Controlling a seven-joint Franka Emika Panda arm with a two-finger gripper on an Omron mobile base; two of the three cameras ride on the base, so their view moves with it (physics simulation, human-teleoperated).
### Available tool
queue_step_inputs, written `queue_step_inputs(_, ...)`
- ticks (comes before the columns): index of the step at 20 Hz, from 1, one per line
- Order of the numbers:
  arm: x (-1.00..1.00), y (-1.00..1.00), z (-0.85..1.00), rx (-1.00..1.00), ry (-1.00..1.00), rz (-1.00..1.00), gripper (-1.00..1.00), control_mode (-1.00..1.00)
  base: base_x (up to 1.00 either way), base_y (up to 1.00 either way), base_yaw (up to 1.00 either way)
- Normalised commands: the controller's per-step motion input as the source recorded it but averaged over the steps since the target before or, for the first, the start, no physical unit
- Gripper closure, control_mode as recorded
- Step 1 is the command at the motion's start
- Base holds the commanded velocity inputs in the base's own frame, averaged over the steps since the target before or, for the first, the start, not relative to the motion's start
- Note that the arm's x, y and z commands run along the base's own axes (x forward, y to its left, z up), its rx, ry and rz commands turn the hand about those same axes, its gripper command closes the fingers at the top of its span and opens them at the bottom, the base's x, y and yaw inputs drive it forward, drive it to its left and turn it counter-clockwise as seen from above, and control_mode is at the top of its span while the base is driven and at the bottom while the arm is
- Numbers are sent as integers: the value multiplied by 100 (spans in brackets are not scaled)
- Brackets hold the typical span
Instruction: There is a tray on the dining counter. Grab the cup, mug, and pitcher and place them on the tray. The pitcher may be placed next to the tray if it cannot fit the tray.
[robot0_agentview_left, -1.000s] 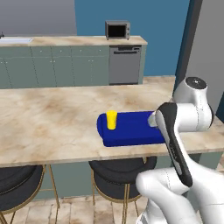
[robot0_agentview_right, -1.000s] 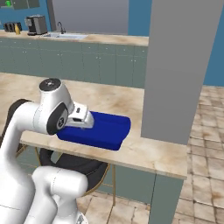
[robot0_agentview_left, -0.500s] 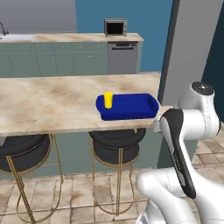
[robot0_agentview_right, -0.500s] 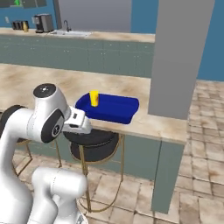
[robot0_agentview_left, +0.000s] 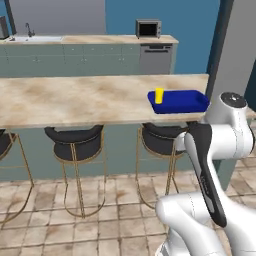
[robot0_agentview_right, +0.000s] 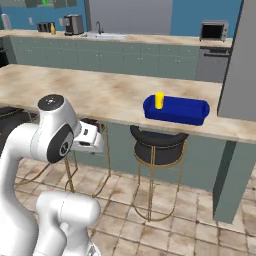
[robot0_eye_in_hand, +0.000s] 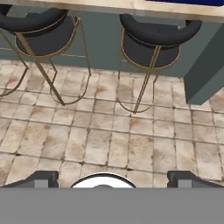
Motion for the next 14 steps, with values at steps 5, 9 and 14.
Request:
queue_step_inputs(5,0,0,0,0,0,0,-100,100,-1,100,0)
queue_step_inputs(9,0,0,0,0,0,0,-100,100,7,100,-4)
queue_step_inputs(14,0,0,0,0,0,0,-100,100,2,100,-2)
